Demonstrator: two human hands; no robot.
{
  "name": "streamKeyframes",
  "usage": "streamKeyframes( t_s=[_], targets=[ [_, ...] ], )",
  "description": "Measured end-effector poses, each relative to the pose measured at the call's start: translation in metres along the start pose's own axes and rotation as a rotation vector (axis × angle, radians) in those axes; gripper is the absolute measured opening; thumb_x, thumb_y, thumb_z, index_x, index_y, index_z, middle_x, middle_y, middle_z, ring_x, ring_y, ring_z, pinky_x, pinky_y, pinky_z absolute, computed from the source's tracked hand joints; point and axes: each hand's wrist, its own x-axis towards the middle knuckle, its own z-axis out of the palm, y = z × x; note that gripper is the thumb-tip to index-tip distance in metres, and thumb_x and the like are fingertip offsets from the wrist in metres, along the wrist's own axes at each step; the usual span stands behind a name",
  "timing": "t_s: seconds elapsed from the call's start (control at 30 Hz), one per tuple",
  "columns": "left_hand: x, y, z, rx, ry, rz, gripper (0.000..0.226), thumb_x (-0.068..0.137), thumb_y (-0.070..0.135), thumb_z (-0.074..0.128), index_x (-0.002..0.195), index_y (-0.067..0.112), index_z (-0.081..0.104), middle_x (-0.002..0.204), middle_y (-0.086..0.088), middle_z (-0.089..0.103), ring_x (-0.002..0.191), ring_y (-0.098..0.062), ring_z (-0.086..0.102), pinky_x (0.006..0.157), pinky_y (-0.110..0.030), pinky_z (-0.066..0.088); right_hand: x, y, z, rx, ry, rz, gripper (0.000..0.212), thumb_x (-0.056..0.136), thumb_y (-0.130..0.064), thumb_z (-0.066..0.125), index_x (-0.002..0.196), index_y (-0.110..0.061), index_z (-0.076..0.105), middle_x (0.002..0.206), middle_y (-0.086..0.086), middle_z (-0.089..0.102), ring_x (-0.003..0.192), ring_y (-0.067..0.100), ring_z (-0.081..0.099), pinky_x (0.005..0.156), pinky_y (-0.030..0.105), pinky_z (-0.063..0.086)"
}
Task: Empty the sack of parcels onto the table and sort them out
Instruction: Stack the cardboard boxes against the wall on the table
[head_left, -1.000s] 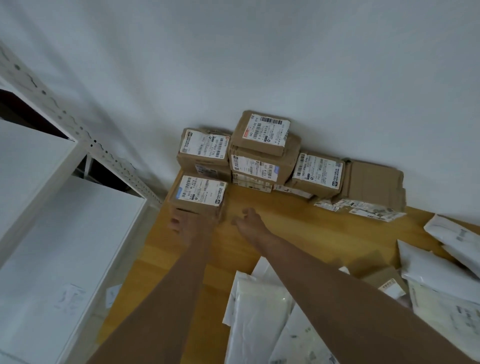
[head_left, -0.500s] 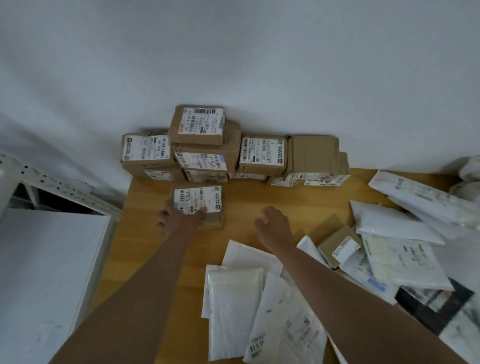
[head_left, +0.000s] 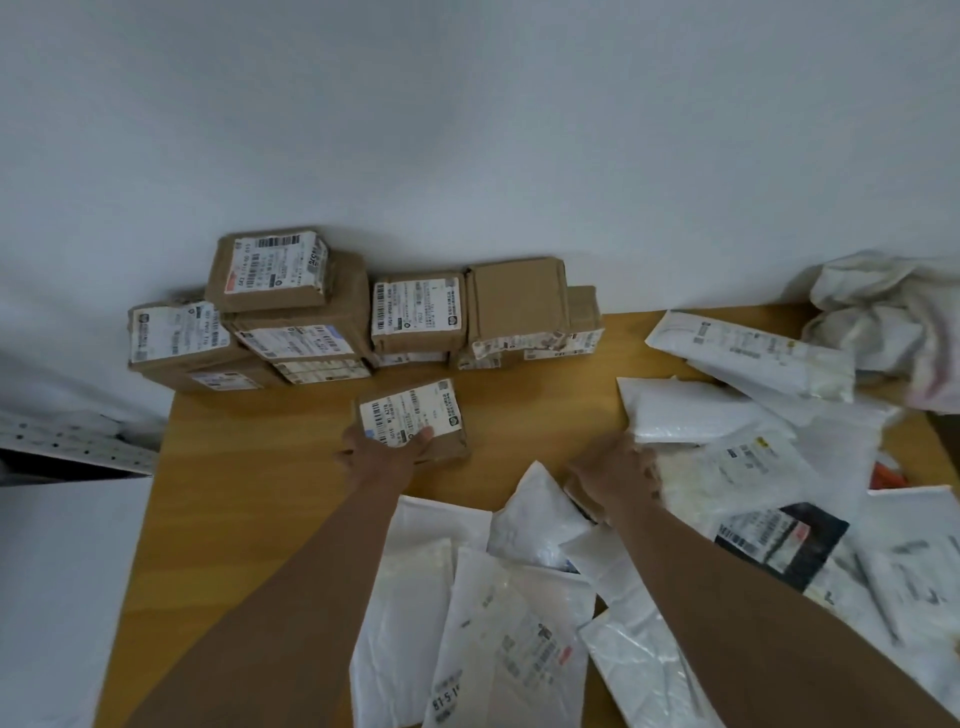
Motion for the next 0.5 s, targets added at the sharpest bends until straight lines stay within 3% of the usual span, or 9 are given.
streamKeyframes(
  t_s=[0.13,0.23,0.3,0.37,0.43,0.5],
  targets=[
    [-0.009,0.001,0.008,-0.062,0.013,0.006,0.096,0.069,0.038,0.087,0.14,0.017,0.026,0.133,-0.012,0.037,0.123,-0.031,0.042,0.097,-0.043,0.044,0.005,-0.006,0.003,0.197,0.042,-0.162,0.09,0.082,-0.043,0.069,0.15,-0.014,0.019,0.148,0.021,0.022,0.132,0.039,0.033,0.105,0.047,0.038],
    [-0.013,0.004,0.015,-0.062,0.01,0.029,0.098,0.069,0.037,0.087,0.142,0.018,0.024,0.134,-0.013,0.037,0.126,-0.031,0.039,0.099,-0.044,0.043,0.006,-0.016,-0.007,0.672,0.044,-0.149,0.093,0.078,-0.034,0.078,0.15,-0.016,0.021,0.138,0.014,0.042,0.116,0.03,0.052,0.088,0.041,0.051],
    [-0.016,0.007,0.023,-0.061,-0.003,0.04,0.1,0.068,0.038,0.087,0.143,0.019,0.023,0.134,-0.013,0.037,0.127,-0.031,0.039,0.1,-0.045,0.043,0.006,-0.02,-0.02,1.032,-0.125,-0.066,0.076,0.08,-0.031,0.076,0.142,-0.022,0.034,0.125,0.009,0.058,0.103,0.026,0.064,0.077,0.04,0.057],
    [-0.019,0.009,0.029,-0.05,-0.018,0.048,0.103,0.067,0.04,0.087,0.144,0.02,0.022,0.135,-0.013,0.037,0.127,-0.032,0.039,0.101,-0.047,0.044,0.01,-0.018,-0.031,1.276,-0.328,-0.03,0.066,0.081,-0.028,0.073,0.137,-0.024,0.039,0.119,0.012,0.062,0.101,0.032,0.067,0.08,0.05,0.059],
    [-0.023,0.013,0.038,-0.045,-0.031,0.061,0.105,0.067,0.04,0.087,0.145,0.019,0.02,0.135,-0.013,0.038,0.127,-0.033,0.039,0.103,-0.048,0.044,0.014,-0.015,-0.042,1.332,-0.415,-0.081,0.063,0.082,-0.027,0.073,0.135,-0.024,0.04,0.121,0.013,0.061,0.107,0.036,0.065,0.085,0.055,0.056],
    [-0.027,0.017,0.046,-0.039,-0.038,0.073,0.106,0.068,0.04,0.087,0.146,0.019,0.019,0.135,-0.014,0.038,0.128,-0.034,0.039,0.103,-0.049,0.043,0.019,-0.013,-0.053,1.322,-0.469,-0.186,0.056,0.08,-0.03,0.077,0.128,-0.02,0.049,0.119,0.014,0.064,0.105,0.035,0.066,0.085,0.05,0.057]
  ],
)
